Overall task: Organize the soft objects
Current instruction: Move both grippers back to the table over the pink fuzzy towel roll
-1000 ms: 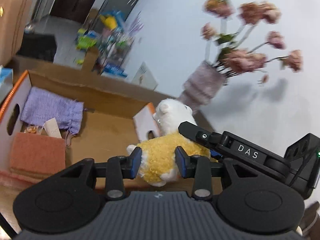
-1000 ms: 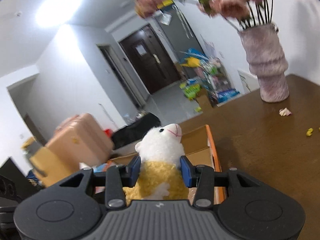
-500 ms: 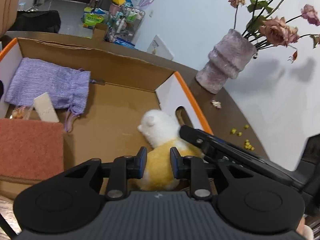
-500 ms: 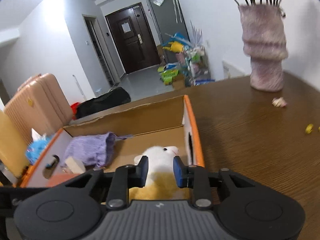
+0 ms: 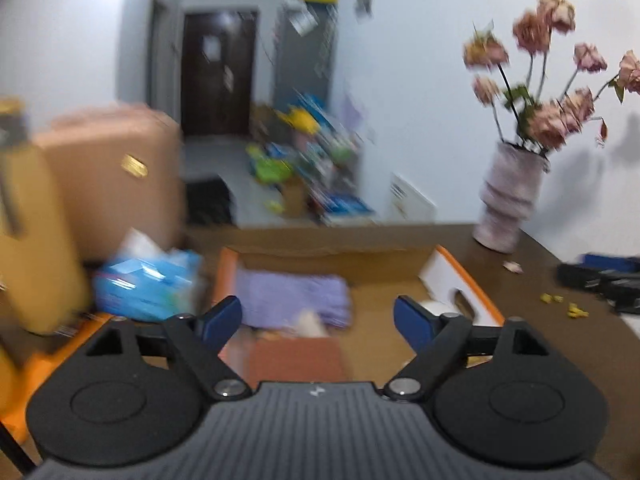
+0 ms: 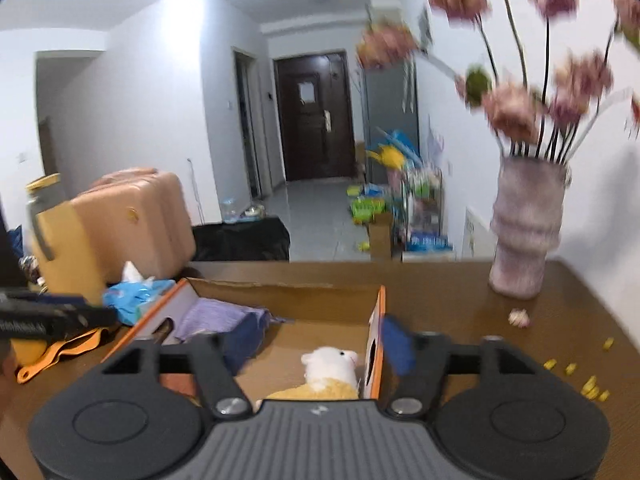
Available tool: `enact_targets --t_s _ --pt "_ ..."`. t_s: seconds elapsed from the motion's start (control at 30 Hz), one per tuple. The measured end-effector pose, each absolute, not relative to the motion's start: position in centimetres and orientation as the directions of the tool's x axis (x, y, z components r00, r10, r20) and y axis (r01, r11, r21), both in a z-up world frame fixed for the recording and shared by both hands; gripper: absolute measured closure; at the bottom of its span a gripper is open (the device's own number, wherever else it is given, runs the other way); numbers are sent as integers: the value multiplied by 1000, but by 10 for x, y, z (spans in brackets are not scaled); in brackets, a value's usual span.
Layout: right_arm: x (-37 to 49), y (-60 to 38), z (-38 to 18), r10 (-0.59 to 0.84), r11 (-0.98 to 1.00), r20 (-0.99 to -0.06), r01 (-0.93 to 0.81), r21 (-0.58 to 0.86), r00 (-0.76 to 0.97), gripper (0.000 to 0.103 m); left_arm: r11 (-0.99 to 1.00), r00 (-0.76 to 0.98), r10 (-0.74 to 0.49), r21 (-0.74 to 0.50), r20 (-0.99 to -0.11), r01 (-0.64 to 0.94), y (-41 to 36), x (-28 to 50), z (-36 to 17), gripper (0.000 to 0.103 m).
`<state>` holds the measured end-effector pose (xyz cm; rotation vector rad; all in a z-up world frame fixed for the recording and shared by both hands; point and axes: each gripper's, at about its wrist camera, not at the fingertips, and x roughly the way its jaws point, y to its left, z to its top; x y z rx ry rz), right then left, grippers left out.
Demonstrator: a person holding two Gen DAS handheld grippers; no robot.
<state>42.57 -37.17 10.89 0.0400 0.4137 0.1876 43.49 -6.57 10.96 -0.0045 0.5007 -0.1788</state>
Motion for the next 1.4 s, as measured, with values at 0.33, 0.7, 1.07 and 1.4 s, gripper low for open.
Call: enact_targets --t_s 0.33,0.7,1.07,1.4 --pt "334 -353 123 117 992 -260 -128 -25 959 2 997 944 -55 36 -325 70 -18 346 124 0" --pt "250 -325 94 150 989 -185 -149 18 971 2 992 962 -91 65 -258 111 5 251 91 0" --pt "189 -269 -4 271 958 -315 -285 -1 910 23 993 913 -110 -6 -393 117 19 211 16 0" --pt "234 -269 -13 225 973 -428 -222 59 875 37 990 884 -105 -133 -455 48 29 267 1 0"
